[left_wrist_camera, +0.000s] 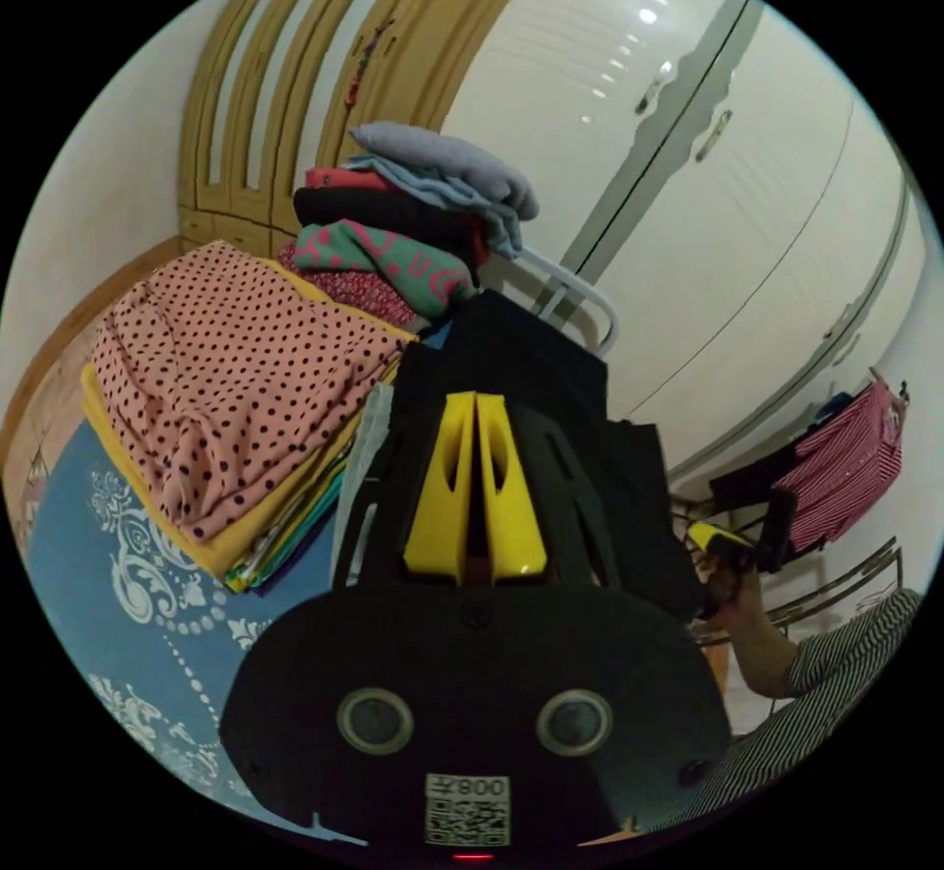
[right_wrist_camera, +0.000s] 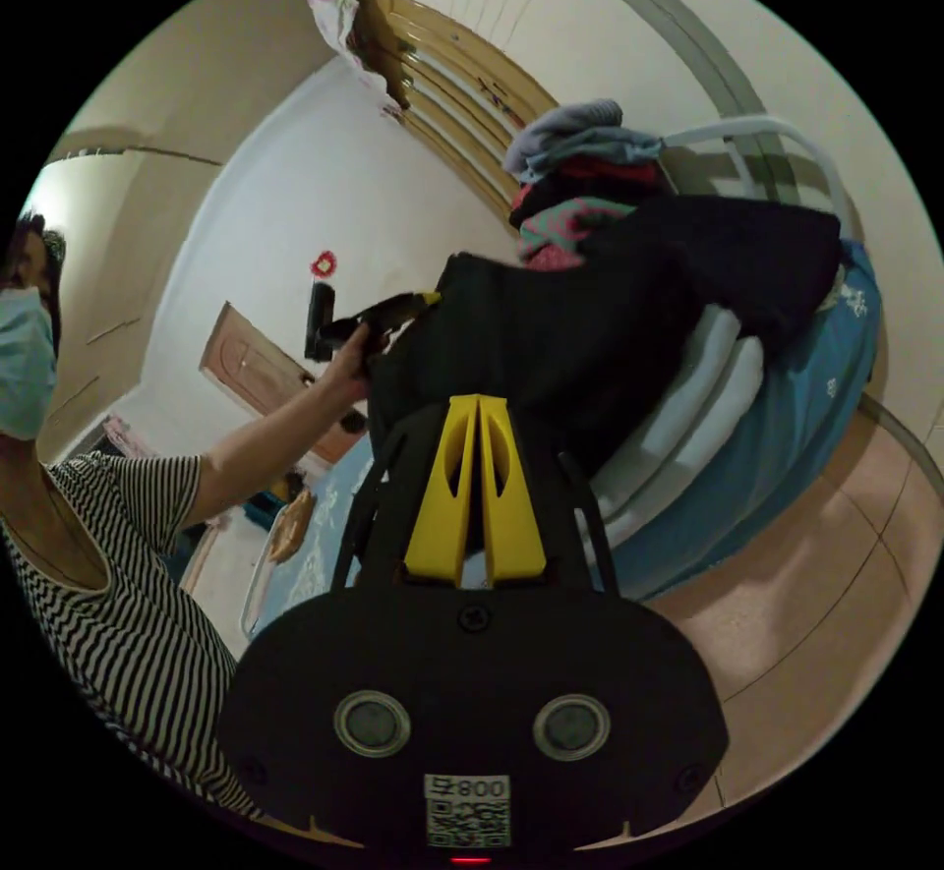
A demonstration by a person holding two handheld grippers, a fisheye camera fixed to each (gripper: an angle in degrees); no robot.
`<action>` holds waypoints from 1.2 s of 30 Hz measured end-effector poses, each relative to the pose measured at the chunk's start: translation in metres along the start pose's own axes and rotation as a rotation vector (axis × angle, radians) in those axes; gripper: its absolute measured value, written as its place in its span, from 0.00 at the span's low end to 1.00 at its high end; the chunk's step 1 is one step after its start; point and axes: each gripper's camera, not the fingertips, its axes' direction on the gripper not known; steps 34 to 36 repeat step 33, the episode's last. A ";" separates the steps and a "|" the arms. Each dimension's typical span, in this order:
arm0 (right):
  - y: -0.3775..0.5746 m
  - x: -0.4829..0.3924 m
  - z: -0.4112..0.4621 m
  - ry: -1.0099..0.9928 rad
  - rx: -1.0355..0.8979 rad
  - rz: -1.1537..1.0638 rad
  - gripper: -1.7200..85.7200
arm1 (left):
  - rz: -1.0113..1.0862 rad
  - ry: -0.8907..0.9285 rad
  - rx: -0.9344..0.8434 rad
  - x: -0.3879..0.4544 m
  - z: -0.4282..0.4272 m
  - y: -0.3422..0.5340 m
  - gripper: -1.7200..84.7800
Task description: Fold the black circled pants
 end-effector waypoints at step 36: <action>-0.313 -0.114 0.162 0.713 -0.327 -0.332 0.12 | -0.253 -0.299 -0.399 -0.056 -0.116 0.378 0.02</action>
